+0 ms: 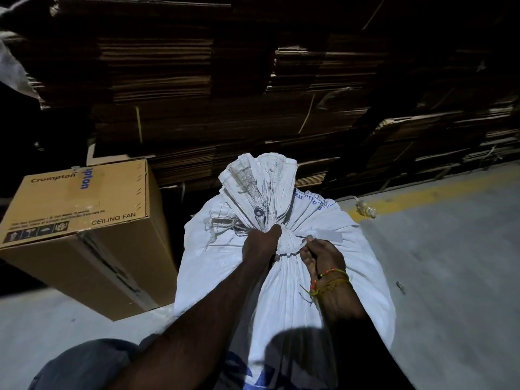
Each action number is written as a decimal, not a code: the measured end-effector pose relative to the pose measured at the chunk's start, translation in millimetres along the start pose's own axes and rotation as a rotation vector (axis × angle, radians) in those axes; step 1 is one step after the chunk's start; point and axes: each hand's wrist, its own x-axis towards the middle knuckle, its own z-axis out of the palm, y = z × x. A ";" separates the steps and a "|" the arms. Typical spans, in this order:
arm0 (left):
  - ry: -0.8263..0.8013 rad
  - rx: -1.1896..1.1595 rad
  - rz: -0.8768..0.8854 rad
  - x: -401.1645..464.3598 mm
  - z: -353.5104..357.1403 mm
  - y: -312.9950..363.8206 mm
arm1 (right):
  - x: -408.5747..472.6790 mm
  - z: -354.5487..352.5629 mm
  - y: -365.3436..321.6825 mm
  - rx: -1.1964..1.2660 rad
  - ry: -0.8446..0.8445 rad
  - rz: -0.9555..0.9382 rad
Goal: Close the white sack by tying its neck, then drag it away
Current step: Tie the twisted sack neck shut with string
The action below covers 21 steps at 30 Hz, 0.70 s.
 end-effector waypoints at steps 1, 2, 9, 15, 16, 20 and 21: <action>0.000 0.008 -0.002 -3.1 0.2 1.7 | 1.3 2.1 1.1 0.006 0.016 -0.031; 0.010 0.016 -0.003 -6.1 -0.3 3.4 | 1.7 3.2 1.7 0.002 0.023 -0.058; 0.049 0.092 0.028 -7.3 -2.2 6.0 | -7.9 -12.6 2.9 -0.177 -0.206 -0.159; -0.073 -0.062 -0.001 -11.0 -7.6 10.9 | 2.9 -5.4 14.9 -0.315 -0.021 -0.337; -0.111 -0.065 -0.015 -11.6 -10.1 12.9 | 2.2 -3.3 16.5 -0.337 0.010 -0.367; -0.141 -0.022 -0.004 -1.0 -13.0 14.1 | -10.2 -5.4 11.1 -0.750 0.080 -0.693; -0.136 -0.016 0.011 1.2 -12.6 13.7 | -14.0 -8.5 7.1 -0.860 0.050 -0.782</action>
